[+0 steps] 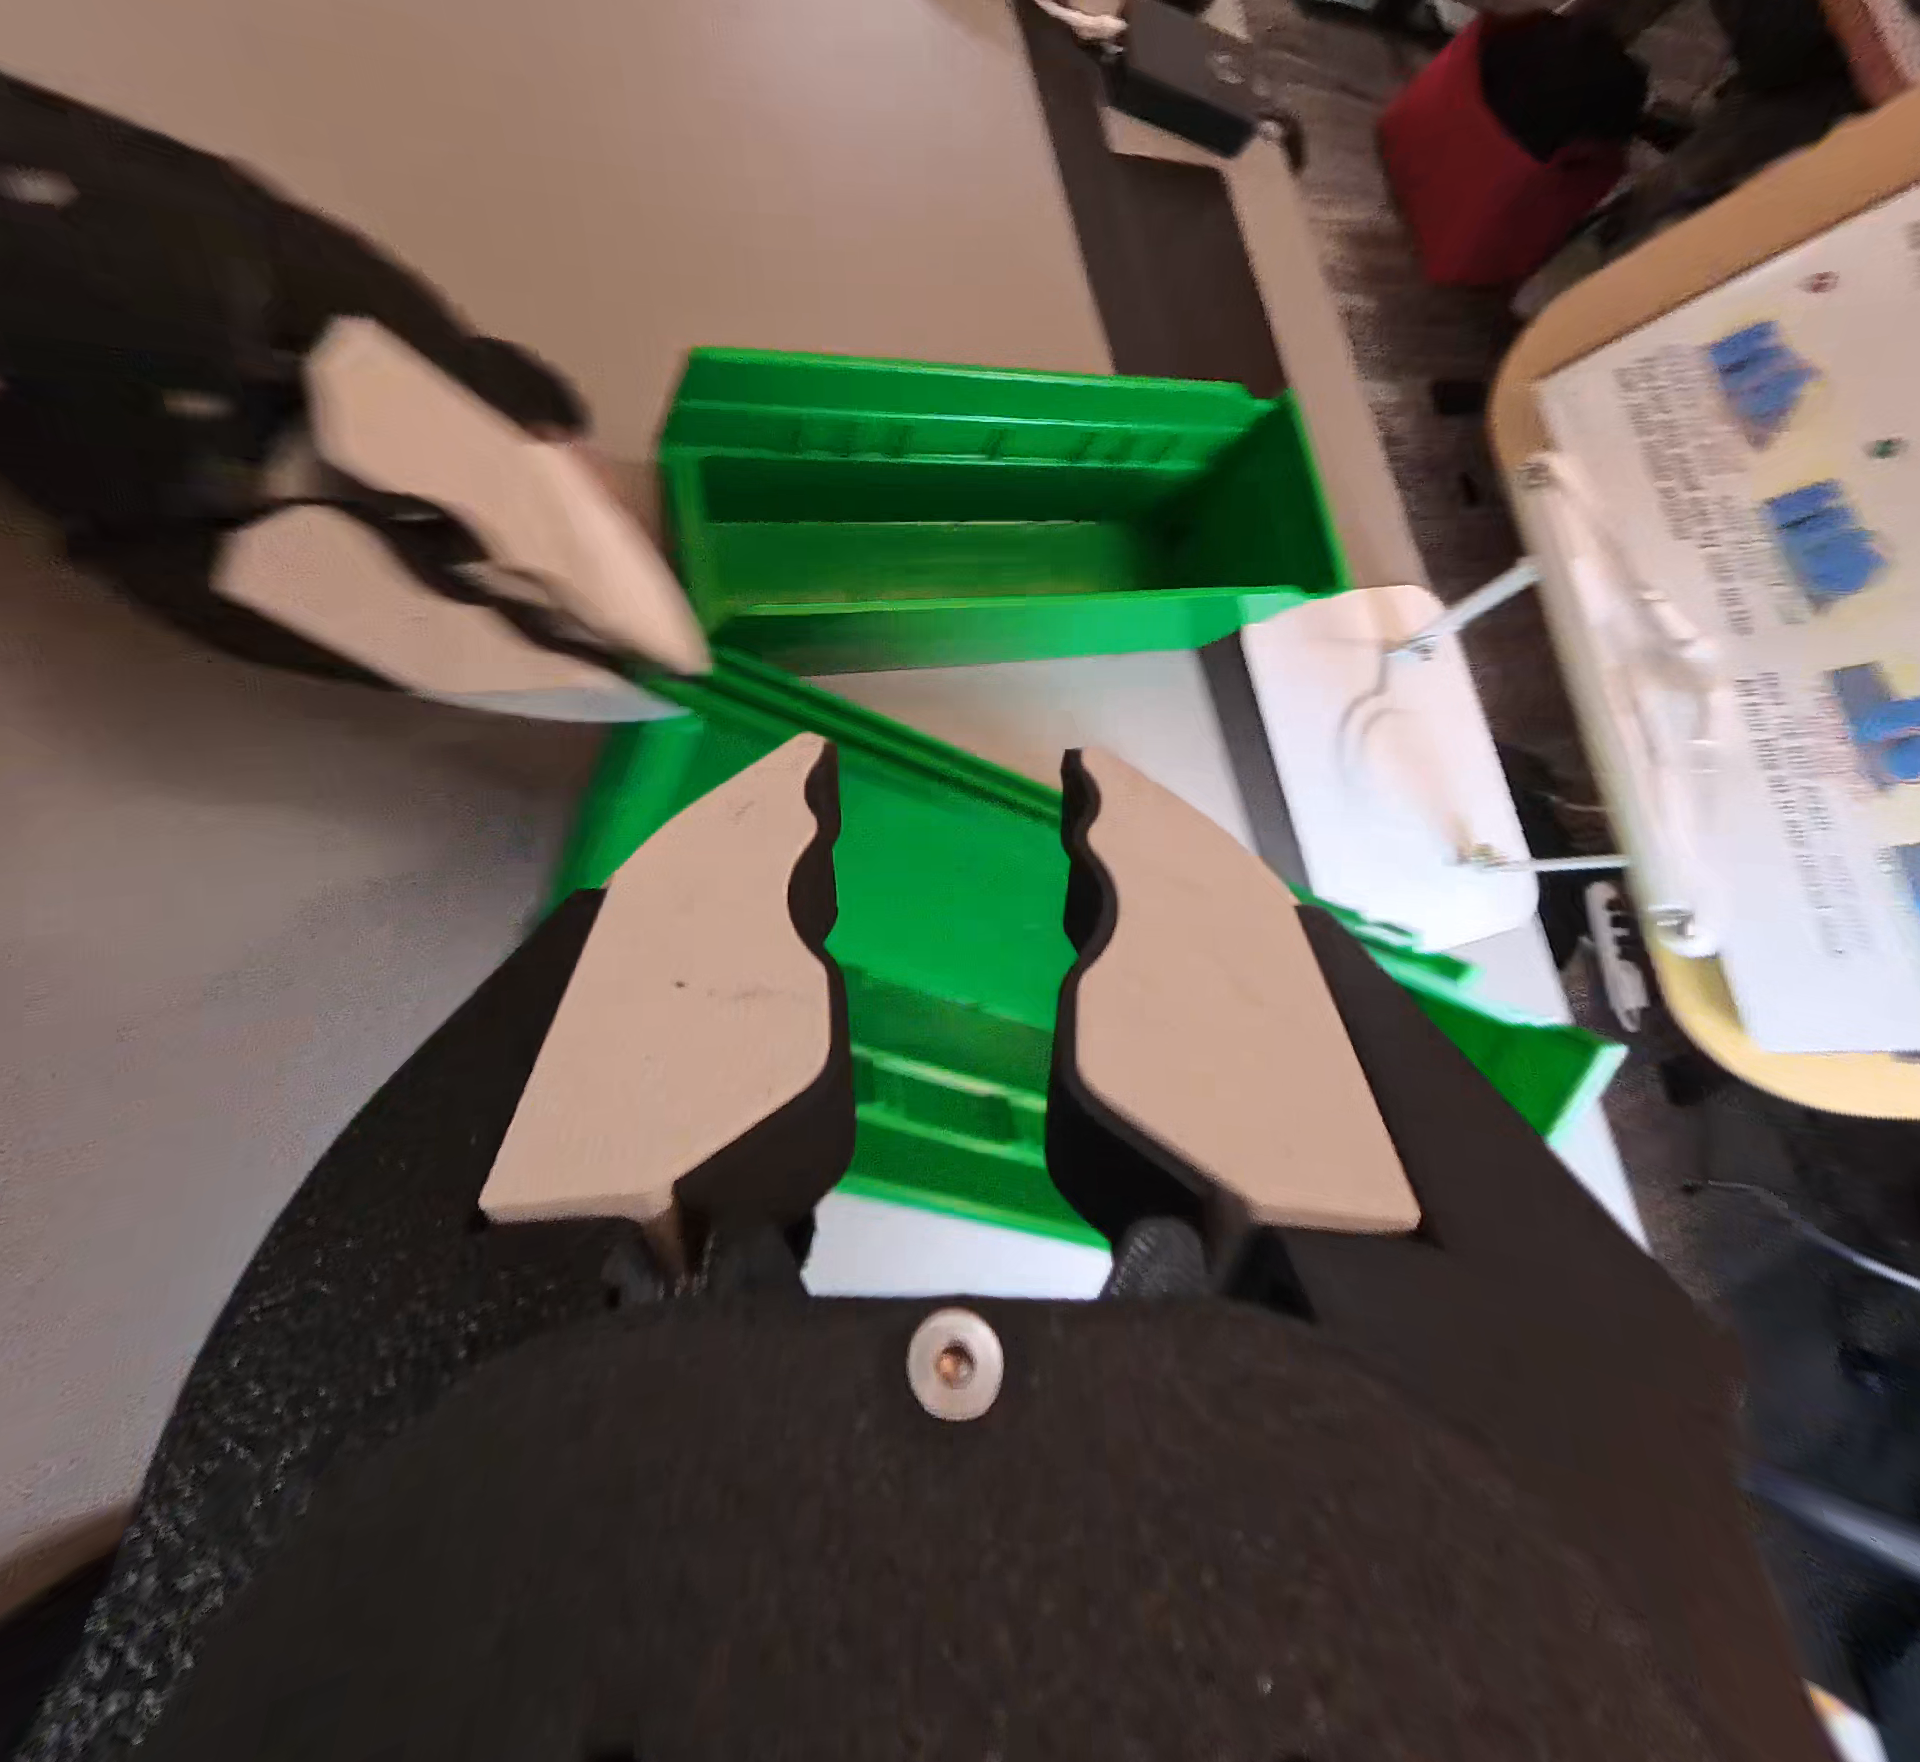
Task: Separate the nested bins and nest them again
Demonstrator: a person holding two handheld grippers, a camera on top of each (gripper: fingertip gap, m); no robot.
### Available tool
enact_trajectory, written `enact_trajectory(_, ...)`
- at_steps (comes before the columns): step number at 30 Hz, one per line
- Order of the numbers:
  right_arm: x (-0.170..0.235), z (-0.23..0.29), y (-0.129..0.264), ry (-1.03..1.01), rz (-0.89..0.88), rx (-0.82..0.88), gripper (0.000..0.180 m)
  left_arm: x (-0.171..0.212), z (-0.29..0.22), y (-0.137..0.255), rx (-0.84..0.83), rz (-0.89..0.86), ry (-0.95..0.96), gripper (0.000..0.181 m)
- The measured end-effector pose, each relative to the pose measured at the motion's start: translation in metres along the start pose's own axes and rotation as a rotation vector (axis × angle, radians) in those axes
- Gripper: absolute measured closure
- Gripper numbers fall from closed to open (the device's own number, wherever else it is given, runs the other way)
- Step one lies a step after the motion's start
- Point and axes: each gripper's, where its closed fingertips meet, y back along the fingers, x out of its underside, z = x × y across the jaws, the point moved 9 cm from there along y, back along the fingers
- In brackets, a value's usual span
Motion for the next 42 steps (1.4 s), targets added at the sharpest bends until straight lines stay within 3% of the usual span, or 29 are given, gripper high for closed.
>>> enact_trajectory(4,0.014,0.083,-0.009,-0.041,0.08,-0.005,0.135,-0.001,0.003,-0.001,0.0,0.023,0.068,0.177)
enact_trajectory(7,0.028,0.107,-0.035,-0.002,0.173,0.132,0.131,-0.002,0.009,-0.003,-0.006,0.039,0.148,0.177)
enact_trajectory(10,0.027,0.106,-0.055,0.088,0.257,0.284,0.131,-0.004,0.009,-0.003,-0.013,0.057,0.204,0.177)
enact_trajectory(15,0.028,0.105,-0.087,0.197,0.414,0.247,0.14,-0.003,0.016,-0.002,-0.015,0.07,0.346,0.176)
enact_trajectory(21,0.028,0.099,-0.086,0.267,0.448,0.133,0.146,0.005,0.015,0.008,0.01,0.038,0.349,0.175)
enact_trajectory(26,0.033,0.089,-0.075,0.339,0.496,0.122,0.146,0.006,0.01,0.029,0.033,0.012,0.3,0.145)
enact_trajectory(31,0.039,0.073,-0.063,0.437,0.559,0.134,0.147,0.024,-0.001,0.034,0.086,0.092,0.28,0.135)
enact_trajectory(42,0.029,0.055,-0.041,0.512,0.556,0.138,0.148,0.039,-0.024,-0.002,0.207,0.224,0.228,0.162)
